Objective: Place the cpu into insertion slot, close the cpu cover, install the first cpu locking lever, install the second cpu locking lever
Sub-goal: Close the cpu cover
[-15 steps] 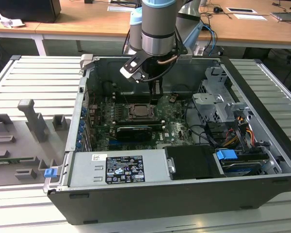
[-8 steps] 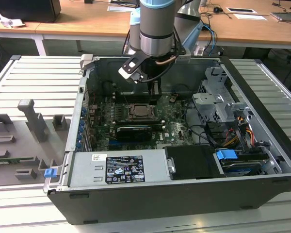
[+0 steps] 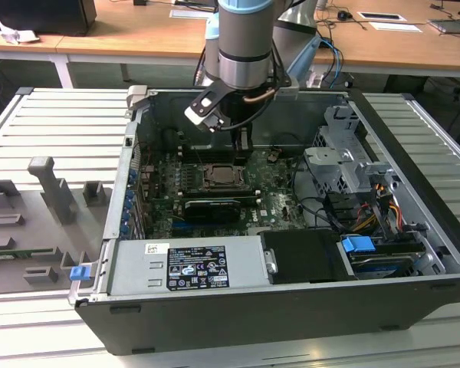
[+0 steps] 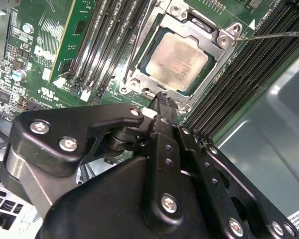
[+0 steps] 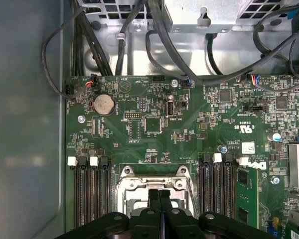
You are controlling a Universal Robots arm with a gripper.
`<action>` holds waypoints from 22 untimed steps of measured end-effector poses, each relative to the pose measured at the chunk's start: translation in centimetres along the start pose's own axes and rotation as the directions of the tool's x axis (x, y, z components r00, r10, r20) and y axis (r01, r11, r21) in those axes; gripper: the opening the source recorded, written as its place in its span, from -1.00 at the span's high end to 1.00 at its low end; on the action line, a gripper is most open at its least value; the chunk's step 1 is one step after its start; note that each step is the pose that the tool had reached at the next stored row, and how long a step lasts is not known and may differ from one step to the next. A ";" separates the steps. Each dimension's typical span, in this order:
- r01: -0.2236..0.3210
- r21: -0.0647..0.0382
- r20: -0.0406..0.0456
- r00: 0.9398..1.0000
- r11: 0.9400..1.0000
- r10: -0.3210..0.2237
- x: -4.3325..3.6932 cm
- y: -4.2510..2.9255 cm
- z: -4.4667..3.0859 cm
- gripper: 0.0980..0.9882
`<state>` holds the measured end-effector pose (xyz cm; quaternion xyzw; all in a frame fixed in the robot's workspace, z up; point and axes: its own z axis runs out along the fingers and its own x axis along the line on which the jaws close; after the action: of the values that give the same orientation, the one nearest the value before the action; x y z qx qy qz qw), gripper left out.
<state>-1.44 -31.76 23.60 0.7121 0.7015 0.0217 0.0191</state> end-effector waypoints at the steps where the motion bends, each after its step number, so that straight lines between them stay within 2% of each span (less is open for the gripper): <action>1: 0.000 0.000 0.000 1.000 1.000 0.000 0.00 -0.05 0.01 0.98; 14: 0.001 0.000 0.000 1.000 1.000 -0.001 -0.01 -0.76 0.29 0.98; 18: 0.001 0.000 0.000 1.000 1.000 -0.001 0.01 -1.20 0.29 0.98; 22: 0.001 0.000 0.000 1.000 1.000 -0.001 0.00 -1.93 0.24 0.98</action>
<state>-3.35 -31.73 23.25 0.7116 0.7020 0.0217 0.0190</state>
